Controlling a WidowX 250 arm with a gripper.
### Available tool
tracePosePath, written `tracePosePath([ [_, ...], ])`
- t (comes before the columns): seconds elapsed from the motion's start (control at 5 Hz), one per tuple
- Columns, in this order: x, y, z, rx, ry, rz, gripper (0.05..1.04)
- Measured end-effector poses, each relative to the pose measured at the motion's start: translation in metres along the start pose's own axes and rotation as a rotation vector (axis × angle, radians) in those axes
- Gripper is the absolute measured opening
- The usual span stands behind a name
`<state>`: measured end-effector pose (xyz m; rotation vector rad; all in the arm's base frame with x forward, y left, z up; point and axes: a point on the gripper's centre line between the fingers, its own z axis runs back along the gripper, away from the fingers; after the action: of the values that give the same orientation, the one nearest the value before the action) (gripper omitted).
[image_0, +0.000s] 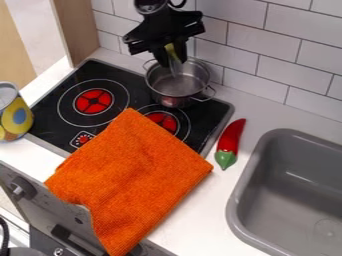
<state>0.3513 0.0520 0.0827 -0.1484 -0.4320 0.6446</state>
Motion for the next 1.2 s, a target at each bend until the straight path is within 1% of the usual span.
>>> tracePosePath([
  [0.2,-0.02,0.011,0.006,0.008,0.013,-0.129,0.257],
  [0.4,-0.038,0.016,0.01,0.015,0.029,-0.226,0.257],
  [0.6,-0.056,0.021,0.011,0.027,0.1,-0.309,0.257],
  [0.8,-0.079,0.025,0.019,0.031,0.126,-0.446,0.257],
  [1.0,-0.106,0.03,0.021,0.038,0.194,-0.56,0.257],
  [1.2,-0.133,0.034,0.024,0.028,0.228,-0.65,0.257],
])
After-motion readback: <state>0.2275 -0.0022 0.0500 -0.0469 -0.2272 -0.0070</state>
